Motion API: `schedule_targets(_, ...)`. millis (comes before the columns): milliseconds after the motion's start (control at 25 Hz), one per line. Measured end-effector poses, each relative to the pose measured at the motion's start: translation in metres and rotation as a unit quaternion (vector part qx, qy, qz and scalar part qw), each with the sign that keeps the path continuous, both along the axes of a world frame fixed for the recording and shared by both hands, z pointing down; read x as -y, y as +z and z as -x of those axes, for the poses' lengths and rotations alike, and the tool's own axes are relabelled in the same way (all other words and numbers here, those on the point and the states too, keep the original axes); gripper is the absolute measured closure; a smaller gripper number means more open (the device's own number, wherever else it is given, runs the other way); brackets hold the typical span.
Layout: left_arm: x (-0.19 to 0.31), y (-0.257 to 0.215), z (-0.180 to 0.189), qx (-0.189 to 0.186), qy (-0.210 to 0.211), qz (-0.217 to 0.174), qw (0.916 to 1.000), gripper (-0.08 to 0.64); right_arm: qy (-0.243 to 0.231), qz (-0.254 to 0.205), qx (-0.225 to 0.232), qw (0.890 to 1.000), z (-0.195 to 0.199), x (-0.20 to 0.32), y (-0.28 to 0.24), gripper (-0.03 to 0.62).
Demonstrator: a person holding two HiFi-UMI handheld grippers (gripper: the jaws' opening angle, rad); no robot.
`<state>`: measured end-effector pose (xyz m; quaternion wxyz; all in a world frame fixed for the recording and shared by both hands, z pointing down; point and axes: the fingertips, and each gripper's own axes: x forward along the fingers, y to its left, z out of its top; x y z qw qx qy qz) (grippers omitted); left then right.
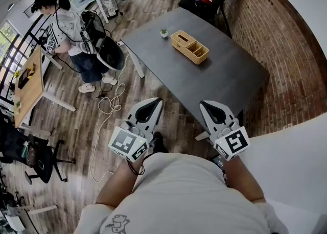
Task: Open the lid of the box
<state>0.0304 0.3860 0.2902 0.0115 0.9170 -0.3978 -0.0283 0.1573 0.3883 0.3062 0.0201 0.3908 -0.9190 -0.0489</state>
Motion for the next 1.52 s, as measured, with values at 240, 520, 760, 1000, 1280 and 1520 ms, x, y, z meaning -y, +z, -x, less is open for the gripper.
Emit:
schedule_targets(240, -0.002, 0.006, -0.014, -0.002, 0.013, 0.011, 0.9999, 0.549, -0.003, -0.002, -0.001, 1.000, -0.006, -0.003, 0.003, 0.589)
schedule_targets(520, 0.005, 0.007, -0.018, -0.002, 0.018, 0.017, 0.9997, 0.548, -0.002, 0.002, -0.009, 1.000, -0.008, 0.003, 0.008, 0.588)
schedule_targets(760, 0.013, 0.011, -0.015, -0.002, 0.021, 0.016, 0.9996, 0.549, 0.002, 0.009, -0.014, 1.000, -0.006, 0.013, 0.018, 0.588)
schedule_targets(1000, 0.026, 0.017, -0.011, -0.004, 0.028, 0.023, 0.9993, 0.549, 0.020, 0.015, -0.021, 0.999, -0.002, 0.028, 0.027, 0.587)
schedule_targets(1280, 0.045, 0.026, 0.014, 0.000, 0.030, 0.034, 0.9990, 0.549, 0.023, 0.034, -0.015, 0.999, 0.024, 0.050, 0.038, 0.538)
schedule_targets(1520, 0.060, 0.031, 0.060, -0.010, 0.031, 0.043, 0.9985, 0.548, 0.023, 0.049, -0.025, 0.998, 0.069, 0.065, 0.044, 0.494)
